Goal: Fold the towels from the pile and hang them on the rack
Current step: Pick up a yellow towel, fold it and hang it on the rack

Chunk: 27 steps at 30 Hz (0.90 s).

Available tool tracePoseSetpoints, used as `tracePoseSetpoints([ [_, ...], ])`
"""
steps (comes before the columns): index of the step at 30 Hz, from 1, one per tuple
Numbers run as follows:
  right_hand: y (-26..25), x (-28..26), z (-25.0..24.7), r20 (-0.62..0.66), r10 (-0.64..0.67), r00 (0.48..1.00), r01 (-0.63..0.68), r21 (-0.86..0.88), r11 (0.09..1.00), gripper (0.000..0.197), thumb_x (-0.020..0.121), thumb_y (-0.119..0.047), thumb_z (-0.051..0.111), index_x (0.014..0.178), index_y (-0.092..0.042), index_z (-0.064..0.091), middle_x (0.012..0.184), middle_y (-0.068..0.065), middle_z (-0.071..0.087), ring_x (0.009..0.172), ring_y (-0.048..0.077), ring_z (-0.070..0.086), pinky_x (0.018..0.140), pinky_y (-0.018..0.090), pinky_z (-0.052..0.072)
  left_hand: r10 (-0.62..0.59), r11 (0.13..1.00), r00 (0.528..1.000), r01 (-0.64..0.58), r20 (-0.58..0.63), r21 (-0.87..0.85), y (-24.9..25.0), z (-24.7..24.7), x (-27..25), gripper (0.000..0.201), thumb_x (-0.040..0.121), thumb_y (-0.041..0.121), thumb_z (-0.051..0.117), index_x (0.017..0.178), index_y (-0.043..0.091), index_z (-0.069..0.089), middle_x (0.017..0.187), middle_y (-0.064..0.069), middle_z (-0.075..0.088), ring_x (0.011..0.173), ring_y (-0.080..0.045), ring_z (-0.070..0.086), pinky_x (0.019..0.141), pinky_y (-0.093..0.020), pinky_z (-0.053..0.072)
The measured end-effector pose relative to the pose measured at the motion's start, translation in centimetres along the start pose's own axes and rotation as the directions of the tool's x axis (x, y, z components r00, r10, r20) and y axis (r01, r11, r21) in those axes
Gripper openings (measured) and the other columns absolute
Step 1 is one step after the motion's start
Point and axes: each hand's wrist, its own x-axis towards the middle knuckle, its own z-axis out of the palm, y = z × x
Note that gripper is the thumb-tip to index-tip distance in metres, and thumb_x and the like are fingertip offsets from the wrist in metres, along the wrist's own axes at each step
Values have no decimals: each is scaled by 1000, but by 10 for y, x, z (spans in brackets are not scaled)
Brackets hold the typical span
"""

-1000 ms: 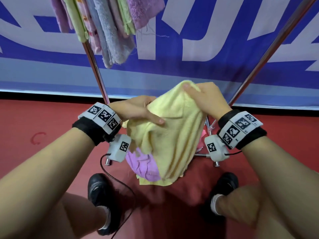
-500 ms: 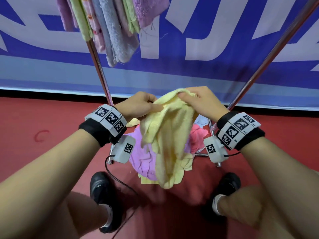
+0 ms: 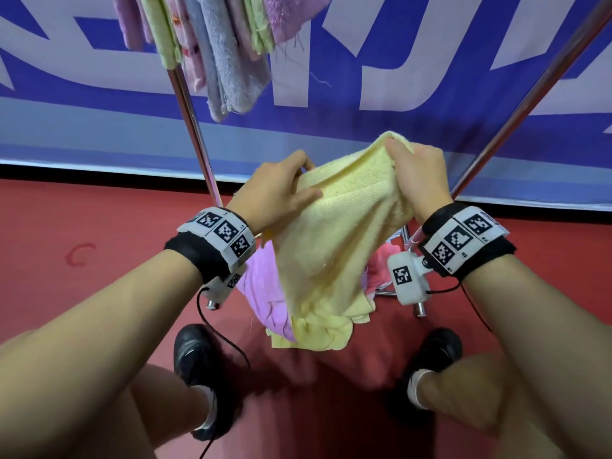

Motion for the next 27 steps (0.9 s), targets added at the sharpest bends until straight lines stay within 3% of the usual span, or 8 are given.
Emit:
tracePoseSetpoints([
  [4,3,2,-2,15,17,1000,-17,-29,999,45,91,-38,62,59,-24,34,67,1,34,69,19,35,64,35,29,7,990,1000,-6,-9,138,-1,-4,1,20,101,26,43,97,10,53,82,-10,61,83,-36,57,75,-43,46],
  [8,5,-1,2,57,-16,998,21,-85,996,40,93,-38,60,64,-17,42,68,3,40,71,20,38,66,35,31,-243,960,969,246,34,-136,4,2,1,37,104,33,37,90,4,55,86,-9,64,85,-30,58,79,-39,47],
  [12,3,-9,8,67,-104,992,111,-121,986,43,96,-37,60,63,-15,43,66,2,42,72,22,40,67,35,31,-393,847,902,431,179,-310,10,11,2,37,93,43,58,74,11,62,67,3,63,60,-12,57,57,-24,46],
  [17,-5,-26,12,92,-246,965,257,-143,956,42,98,-38,55,67,-14,41,64,1,35,69,21,37,64,37,29,-482,599,824,557,297,-575,14,13,7,29,102,25,49,91,3,63,80,-16,62,60,-26,59,52,-31,53],
  [20,-8,-46,18,206,-381,901,425,-253,869,40,97,-42,48,68,-16,38,62,3,38,69,30,40,65,39,34,-451,445,814,560,365,-699,16,10,8,35,107,23,40,101,-1,64,89,-16,68,71,-27,69,62,-36,60],
  [22,-6,-61,23,338,-438,833,547,-386,743,32,96,-42,44,76,-17,49,68,4,50,73,35,47,66,42,41,-432,357,805,566,406,-743,15,9,9,39,108,27,38,103,0,65,88,-15,70,77,-28,71,63,-33,60],
  [25,-1,-71,26,457,-527,716,689,-346,637,20,91,-34,43,85,-22,58,75,0,54,75,33,56,66,44,48,-450,376,811,552,374,-744,15,10,8,40,108,33,41,105,1,66,76,-7,70,68,-21,68,60,-28,57],
  [27,1,-67,26,487,-519,702,695,-313,647,13,89,-27,46,83,-22,56,73,-3,48,72,30,52,66,45,48,-479,387,812,536,333,-750,13,11,9,43,106,35,44,100,2,71,79,-9,67,71,-21,64,60,-28,55],
])
